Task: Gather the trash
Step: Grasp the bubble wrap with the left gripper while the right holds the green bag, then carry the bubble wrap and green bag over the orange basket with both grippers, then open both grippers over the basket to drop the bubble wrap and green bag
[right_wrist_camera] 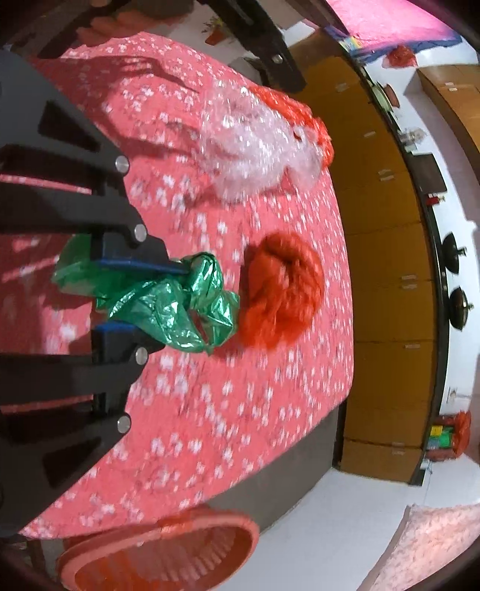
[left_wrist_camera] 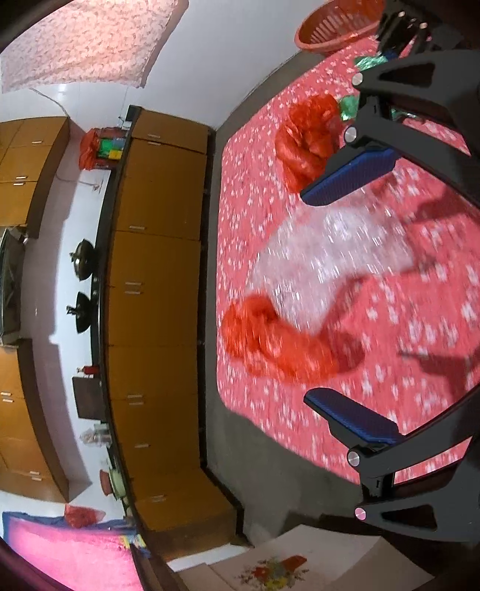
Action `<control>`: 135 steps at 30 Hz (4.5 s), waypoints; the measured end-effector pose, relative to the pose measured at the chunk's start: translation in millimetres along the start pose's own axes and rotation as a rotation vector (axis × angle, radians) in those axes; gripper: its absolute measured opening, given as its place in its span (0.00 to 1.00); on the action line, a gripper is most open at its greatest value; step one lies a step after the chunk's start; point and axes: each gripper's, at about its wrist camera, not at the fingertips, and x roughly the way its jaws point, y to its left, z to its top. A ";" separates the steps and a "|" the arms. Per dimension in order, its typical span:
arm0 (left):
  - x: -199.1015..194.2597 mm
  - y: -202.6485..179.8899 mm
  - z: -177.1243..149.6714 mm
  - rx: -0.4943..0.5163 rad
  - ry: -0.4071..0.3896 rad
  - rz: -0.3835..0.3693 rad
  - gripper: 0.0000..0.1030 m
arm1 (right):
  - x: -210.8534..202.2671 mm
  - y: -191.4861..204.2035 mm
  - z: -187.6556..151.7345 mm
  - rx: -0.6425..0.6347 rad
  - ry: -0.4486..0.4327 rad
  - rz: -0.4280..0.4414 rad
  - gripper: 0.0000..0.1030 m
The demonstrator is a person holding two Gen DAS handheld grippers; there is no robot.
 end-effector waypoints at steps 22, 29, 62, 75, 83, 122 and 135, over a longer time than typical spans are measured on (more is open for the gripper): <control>58.8 -32.7 -8.3 -0.001 0.208 -0.022 0.45 | -21.6 -67.5 -8.7 0.105 -0.026 -0.072 0.21; 41.5 -30.1 -13.2 -0.001 0.200 -0.090 0.32 | -27.2 -69.5 -6.0 0.113 -0.040 -0.076 0.21; -55.1 -85.9 -20.3 0.164 0.066 -0.311 0.30 | -102.1 -110.5 1.9 0.156 -0.175 -0.157 0.21; -60.8 -127.6 -23.1 0.225 0.061 -0.375 0.30 | -118.8 -144.6 -8.0 0.196 -0.188 -0.214 0.21; -62.4 -153.1 -26.3 0.268 0.056 -0.404 0.30 | -122.0 -167.7 -14.7 0.233 -0.189 -0.246 0.21; -52.2 -299.9 -47.1 0.425 0.113 -0.591 0.30 | -129.7 -289.3 -43.4 0.416 -0.194 -0.355 0.21; -41.3 -339.1 -51.0 0.462 0.134 -0.650 0.30 | -117.5 -305.4 -38.7 0.425 -0.206 -0.321 0.21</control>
